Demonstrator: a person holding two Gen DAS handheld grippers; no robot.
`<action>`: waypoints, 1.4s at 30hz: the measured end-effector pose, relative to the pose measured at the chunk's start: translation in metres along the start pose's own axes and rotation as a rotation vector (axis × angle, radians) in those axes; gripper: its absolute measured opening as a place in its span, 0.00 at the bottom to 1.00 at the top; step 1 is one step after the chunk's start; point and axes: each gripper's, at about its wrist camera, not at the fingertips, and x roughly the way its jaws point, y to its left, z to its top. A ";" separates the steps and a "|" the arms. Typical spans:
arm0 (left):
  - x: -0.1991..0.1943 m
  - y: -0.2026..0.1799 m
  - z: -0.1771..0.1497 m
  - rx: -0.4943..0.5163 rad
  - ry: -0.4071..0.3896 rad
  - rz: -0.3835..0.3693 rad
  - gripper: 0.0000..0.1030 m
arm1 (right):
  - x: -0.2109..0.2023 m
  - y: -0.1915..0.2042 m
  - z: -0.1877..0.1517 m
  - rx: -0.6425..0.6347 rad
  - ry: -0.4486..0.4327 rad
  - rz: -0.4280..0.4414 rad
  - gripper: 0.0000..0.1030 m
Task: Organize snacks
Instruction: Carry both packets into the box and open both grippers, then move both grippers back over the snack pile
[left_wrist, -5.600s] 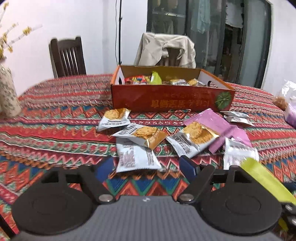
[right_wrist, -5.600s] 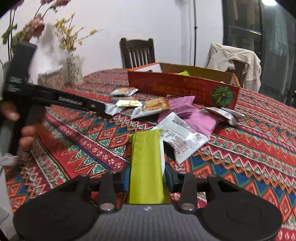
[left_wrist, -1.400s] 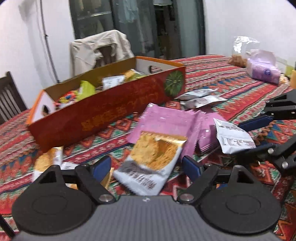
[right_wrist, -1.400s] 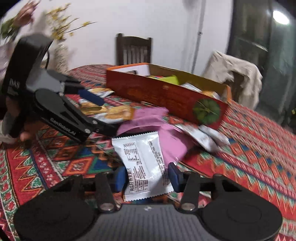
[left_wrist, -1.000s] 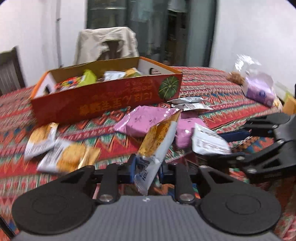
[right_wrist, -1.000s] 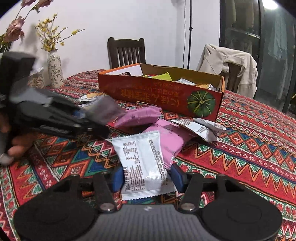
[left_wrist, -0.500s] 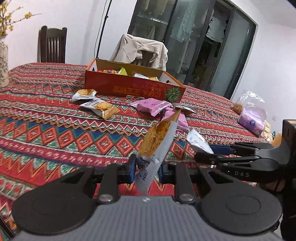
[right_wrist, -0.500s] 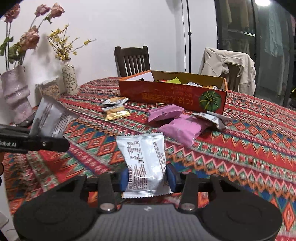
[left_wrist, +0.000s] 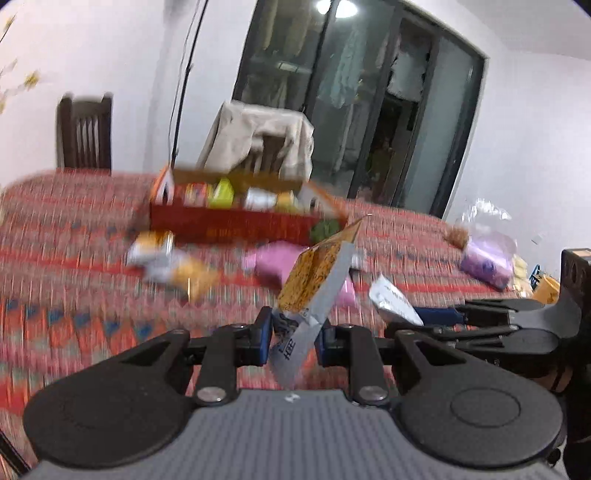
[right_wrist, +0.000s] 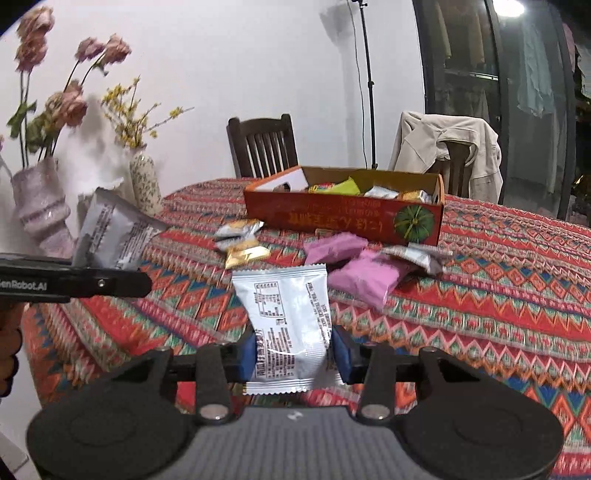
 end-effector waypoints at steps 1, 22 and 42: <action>0.007 0.002 0.013 0.014 -0.016 -0.009 0.22 | 0.003 -0.003 0.008 0.002 -0.010 -0.005 0.40; 0.370 0.100 0.181 -0.106 0.216 0.095 0.43 | 0.273 -0.147 0.190 0.230 0.139 -0.037 0.47; 0.093 0.060 0.152 0.064 -0.023 0.055 0.69 | 0.054 -0.101 0.202 0.030 -0.087 -0.125 0.83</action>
